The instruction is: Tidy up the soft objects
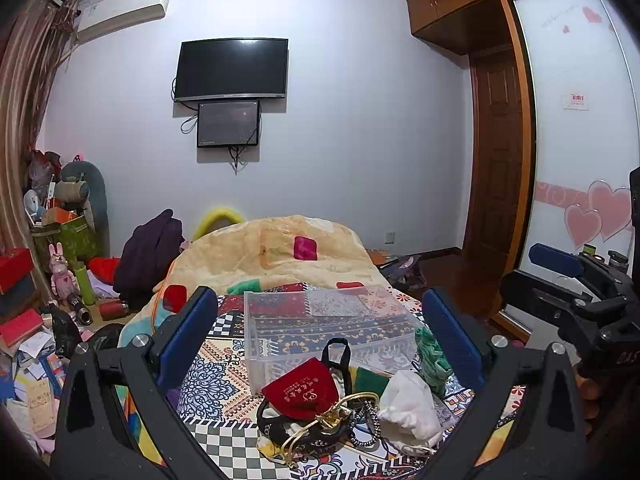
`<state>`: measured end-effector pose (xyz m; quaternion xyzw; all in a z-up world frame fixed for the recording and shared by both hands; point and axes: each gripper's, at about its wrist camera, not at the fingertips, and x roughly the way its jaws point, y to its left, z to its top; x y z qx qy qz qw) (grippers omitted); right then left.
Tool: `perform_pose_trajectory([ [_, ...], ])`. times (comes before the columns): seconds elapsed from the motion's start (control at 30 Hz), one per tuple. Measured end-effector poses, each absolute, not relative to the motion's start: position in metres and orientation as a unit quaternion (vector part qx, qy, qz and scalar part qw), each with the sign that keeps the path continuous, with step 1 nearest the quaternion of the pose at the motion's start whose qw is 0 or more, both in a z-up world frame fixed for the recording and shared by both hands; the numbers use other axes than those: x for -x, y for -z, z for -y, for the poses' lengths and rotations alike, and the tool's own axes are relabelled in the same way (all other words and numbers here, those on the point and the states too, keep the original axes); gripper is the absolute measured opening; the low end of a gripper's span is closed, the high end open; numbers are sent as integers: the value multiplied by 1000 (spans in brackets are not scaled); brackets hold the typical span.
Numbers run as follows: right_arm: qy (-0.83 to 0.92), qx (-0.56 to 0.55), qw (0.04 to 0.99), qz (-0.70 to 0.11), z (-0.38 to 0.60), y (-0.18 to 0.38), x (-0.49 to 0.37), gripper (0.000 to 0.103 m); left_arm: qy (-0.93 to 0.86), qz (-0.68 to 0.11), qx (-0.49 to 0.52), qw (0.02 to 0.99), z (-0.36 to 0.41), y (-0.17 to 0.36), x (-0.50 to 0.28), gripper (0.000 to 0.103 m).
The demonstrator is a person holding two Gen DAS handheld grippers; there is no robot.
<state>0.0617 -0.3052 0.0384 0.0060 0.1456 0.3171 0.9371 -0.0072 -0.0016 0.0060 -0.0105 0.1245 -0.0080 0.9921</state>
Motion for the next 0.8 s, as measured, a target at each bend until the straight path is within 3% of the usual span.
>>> perform_pose_trajectory([
  [0.8,-318,-7,937,-144,303,-42,-58,103,6,-121,11,993,1,-7,9,103],
])
